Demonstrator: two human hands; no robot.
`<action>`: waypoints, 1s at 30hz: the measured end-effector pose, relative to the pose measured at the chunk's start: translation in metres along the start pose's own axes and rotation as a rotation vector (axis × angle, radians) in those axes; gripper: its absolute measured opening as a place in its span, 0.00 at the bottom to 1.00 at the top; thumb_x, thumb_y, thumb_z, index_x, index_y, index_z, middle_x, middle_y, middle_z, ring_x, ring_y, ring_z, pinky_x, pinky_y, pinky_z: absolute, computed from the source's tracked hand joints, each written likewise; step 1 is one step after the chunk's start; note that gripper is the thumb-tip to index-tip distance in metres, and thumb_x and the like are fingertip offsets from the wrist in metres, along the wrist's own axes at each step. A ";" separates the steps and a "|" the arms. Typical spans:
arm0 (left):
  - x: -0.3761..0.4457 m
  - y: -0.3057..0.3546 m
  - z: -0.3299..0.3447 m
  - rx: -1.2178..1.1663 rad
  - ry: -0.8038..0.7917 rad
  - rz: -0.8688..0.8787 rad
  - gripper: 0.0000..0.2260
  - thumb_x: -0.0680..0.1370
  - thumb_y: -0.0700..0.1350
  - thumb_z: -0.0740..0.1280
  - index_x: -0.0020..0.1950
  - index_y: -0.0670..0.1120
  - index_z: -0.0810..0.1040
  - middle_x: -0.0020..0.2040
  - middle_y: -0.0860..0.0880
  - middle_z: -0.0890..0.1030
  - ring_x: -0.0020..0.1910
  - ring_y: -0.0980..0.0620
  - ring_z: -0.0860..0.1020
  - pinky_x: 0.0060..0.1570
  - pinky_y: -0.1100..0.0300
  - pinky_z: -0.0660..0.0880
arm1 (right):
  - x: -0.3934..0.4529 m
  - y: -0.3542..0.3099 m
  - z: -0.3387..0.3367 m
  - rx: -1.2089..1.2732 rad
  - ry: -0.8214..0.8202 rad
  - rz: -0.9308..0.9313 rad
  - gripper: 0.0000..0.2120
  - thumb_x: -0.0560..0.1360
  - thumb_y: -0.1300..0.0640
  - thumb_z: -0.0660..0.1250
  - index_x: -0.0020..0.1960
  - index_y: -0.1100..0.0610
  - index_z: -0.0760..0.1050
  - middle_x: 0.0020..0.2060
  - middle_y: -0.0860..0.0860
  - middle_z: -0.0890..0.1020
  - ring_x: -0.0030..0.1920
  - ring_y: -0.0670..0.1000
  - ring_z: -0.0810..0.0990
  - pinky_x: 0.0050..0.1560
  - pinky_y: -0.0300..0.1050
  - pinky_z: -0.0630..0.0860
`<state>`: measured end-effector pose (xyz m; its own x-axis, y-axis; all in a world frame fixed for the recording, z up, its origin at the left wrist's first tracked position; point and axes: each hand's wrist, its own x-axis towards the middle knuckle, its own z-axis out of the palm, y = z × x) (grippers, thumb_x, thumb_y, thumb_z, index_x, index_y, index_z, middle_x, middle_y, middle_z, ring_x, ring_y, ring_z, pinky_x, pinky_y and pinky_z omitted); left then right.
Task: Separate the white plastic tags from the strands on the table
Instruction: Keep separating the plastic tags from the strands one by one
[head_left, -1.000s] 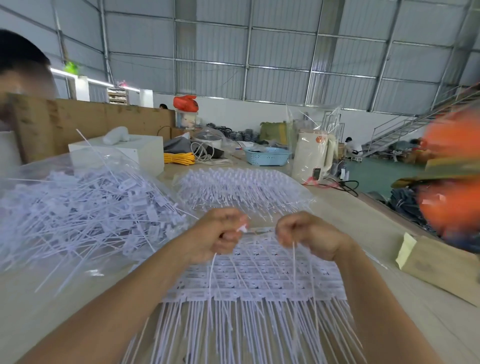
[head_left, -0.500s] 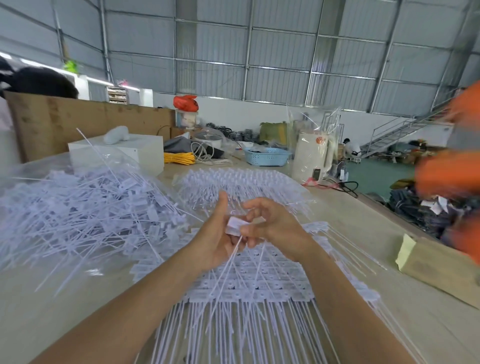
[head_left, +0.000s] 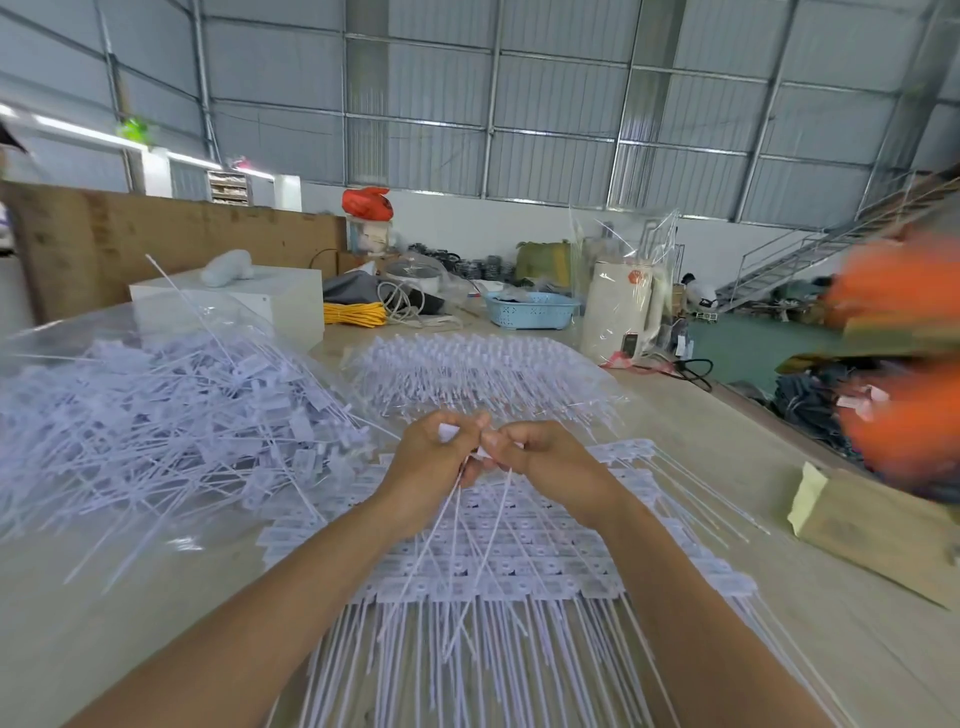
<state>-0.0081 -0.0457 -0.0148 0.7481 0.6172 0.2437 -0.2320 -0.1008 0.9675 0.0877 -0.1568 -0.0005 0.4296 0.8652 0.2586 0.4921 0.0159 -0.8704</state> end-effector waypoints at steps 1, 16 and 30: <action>0.000 0.001 0.001 0.033 -0.007 -0.017 0.12 0.79 0.48 0.65 0.41 0.42 0.71 0.23 0.49 0.71 0.19 0.56 0.66 0.22 0.65 0.65 | 0.000 0.001 0.001 -0.004 0.004 0.000 0.19 0.77 0.51 0.64 0.42 0.68 0.78 0.35 0.50 0.83 0.44 0.45 0.82 0.49 0.34 0.73; -0.007 0.015 -0.004 0.043 -0.403 -0.283 0.14 0.81 0.44 0.60 0.36 0.44 0.63 0.27 0.47 0.70 0.19 0.58 0.56 0.19 0.72 0.54 | -0.007 -0.011 -0.020 -0.361 -0.149 -0.076 0.07 0.77 0.63 0.65 0.44 0.59 0.81 0.29 0.41 0.77 0.31 0.37 0.75 0.40 0.30 0.68; -0.010 0.015 0.004 0.074 -0.144 -0.028 0.20 0.79 0.58 0.57 0.37 0.43 0.71 0.28 0.46 0.72 0.20 0.54 0.69 0.20 0.68 0.63 | -0.002 -0.011 0.003 0.022 0.046 -0.009 0.18 0.78 0.58 0.63 0.44 0.75 0.75 0.36 0.54 0.80 0.38 0.44 0.79 0.52 0.46 0.74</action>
<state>-0.0162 -0.0566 -0.0020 0.8364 0.5026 0.2187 -0.1675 -0.1455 0.9751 0.0791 -0.1573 0.0070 0.4598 0.8412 0.2847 0.4794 0.0347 -0.8769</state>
